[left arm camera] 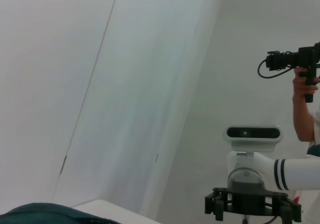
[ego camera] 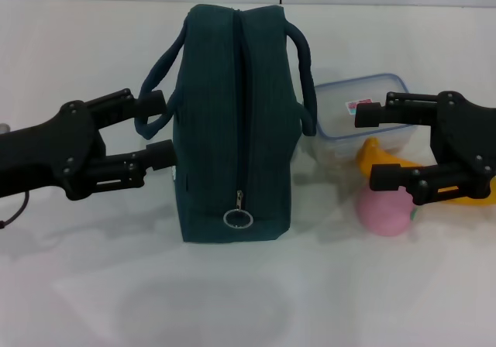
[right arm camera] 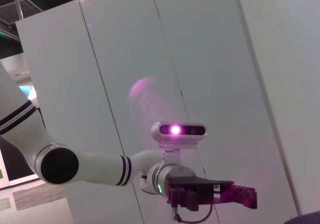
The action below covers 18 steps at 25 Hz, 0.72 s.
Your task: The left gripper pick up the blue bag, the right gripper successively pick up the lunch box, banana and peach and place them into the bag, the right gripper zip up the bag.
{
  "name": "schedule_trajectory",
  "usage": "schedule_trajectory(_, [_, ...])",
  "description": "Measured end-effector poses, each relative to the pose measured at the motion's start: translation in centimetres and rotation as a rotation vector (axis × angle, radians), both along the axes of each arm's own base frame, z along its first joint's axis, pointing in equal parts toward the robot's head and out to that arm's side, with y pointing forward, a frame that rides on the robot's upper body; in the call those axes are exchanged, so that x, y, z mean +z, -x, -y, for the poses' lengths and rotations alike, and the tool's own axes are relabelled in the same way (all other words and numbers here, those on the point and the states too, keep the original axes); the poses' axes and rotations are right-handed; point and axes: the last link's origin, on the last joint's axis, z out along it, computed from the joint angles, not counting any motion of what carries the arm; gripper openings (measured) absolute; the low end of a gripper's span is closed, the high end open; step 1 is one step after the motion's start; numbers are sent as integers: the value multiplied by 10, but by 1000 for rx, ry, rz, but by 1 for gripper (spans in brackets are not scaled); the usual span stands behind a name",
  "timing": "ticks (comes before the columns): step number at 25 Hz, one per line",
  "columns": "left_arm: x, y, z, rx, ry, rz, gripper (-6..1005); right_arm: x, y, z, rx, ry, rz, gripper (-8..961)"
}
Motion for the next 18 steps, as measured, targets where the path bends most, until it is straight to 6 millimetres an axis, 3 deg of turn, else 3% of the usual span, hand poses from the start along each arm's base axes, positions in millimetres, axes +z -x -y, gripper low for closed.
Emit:
schedule_trajectory(15, [-2,0,1,5,10,2,853,0,-2,3,-1,8,-4,819])
schedule_trajectory(18, [6,-5,-5,34,24,23,851,0,-2,3,-4,9,-5,815])
